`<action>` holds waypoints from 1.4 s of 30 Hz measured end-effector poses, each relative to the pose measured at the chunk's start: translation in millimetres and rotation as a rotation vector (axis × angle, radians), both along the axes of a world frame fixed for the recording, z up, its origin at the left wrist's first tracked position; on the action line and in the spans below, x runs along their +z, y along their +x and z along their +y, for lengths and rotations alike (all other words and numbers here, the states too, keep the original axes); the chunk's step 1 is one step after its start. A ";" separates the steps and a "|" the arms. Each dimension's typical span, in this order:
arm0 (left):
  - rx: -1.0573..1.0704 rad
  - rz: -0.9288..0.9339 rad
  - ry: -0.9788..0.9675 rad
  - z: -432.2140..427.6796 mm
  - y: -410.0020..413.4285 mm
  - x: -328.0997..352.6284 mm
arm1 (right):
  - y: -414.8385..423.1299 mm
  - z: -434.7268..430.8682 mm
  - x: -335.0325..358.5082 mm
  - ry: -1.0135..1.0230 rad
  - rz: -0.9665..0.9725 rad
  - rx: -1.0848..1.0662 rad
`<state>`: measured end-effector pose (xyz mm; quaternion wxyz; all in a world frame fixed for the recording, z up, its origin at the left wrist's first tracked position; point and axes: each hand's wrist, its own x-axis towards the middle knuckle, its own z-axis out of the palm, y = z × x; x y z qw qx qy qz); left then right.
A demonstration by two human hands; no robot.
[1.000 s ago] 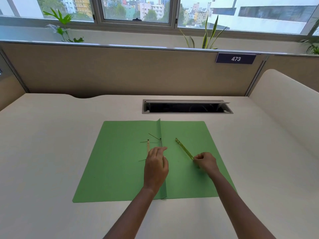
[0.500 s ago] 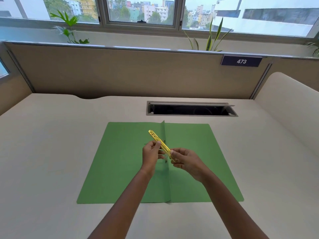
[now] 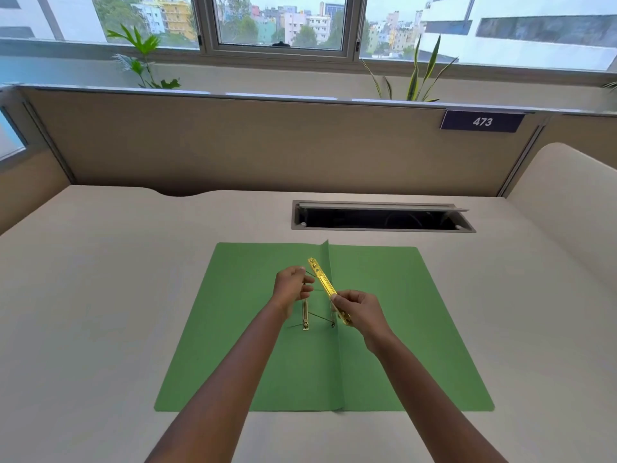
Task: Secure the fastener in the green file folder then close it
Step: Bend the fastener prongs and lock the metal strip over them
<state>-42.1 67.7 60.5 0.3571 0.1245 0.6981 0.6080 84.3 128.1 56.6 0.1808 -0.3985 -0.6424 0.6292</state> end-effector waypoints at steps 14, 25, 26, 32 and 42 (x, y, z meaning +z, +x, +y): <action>0.011 -0.269 0.187 10.8 -4.2 -13.8 | -19.6 3.1 -8.3 -0.022 -0.032 -0.030; 0.069 -0.305 0.177 10.9 0.2 -16.3 | -19.9 3.0 -16.5 0.054 -0.086 -0.073; 0.050 -0.262 0.135 9.5 0.8 -15.7 | -19.1 3.8 -17.1 0.043 -0.088 -0.085; -0.292 0.201 -0.212 -20.4 0.7 -22.4 | -11.8 9.4 -13.8 -0.153 -0.100 -0.071; -0.298 0.180 0.015 -43.5 26.1 -41.5 | -8.4 12.9 -1.1 -0.387 -0.040 -0.045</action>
